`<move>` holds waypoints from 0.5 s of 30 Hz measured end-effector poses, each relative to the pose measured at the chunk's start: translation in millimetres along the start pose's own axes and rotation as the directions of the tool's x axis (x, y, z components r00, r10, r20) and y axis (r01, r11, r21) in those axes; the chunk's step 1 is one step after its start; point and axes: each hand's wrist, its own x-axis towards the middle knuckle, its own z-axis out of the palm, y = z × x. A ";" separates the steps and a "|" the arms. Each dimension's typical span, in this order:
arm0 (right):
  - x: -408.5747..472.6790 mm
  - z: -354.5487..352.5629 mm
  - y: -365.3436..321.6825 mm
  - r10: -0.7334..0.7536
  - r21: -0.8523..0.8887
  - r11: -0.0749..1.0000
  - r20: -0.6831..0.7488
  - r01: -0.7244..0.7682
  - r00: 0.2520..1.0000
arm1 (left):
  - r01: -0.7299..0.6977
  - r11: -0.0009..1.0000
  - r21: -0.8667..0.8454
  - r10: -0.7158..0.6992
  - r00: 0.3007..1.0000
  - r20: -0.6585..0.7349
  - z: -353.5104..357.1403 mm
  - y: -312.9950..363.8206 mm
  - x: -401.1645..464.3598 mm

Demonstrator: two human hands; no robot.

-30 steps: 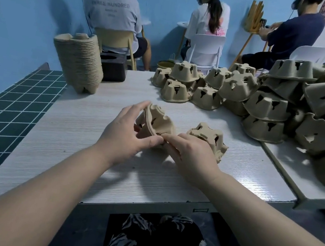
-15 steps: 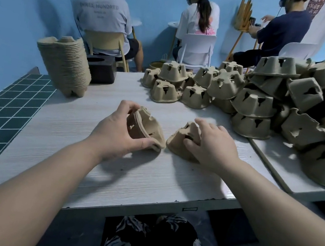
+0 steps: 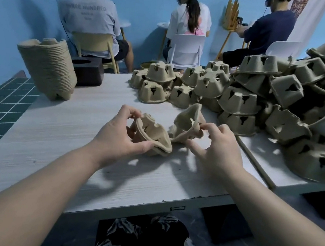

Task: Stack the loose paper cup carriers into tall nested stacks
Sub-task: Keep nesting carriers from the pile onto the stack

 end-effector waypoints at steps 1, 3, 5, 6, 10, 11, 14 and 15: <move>-0.1 -2.9 2.4 -0.005 0.024 1.000 -0.055 0.006 0.998 | 0.002 1.000 0.001 -0.002 1.000 0.005 1.4 0.6 0.4; 1.3 -9.3 4.6 -0.042 0.068 0.996 -0.131 0.051 0.991 | 0.002 1.000 0.010 -0.002 1.000 0.009 3.4 1.7 1.1; 4.5 -16.2 3.8 -0.092 0.057 0.993 -0.109 0.099 0.990 | -0.002 1.000 0.026 0.002 1.000 0.011 5.2 3.5 1.5; 6.0 -18.7 3.1 -0.109 0.031 0.993 -0.061 0.111 0.992 | -0.006 0.999 0.036 0.005 1.000 0.012 5.8 4.2 1.7; 12.1 -15.3 6.8 -0.164 -0.042 0.986 -0.023 0.163 0.986 | -0.013 0.997 0.070 0.011 1.000 0.019 7.5 7.8 2.4; 13.4 -13.4 9.5 -0.179 -0.058 0.983 -0.046 0.176 0.983 | -0.011 0.997 0.073 0.009 1.000 0.022 8.1 8.3 2.7; 12.7 -12.7 17.9 -0.207 -0.120 0.973 -0.081 0.197 0.975 | -0.012 0.997 0.081 0.009 0.999 0.035 10.1 8.8 4.6; 11.2 -13.9 20.7 -0.212 -0.125 0.972 -0.099 0.199 0.972 | -0.014 0.996 0.086 0.011 0.999 0.036 10.9 9.4 5.3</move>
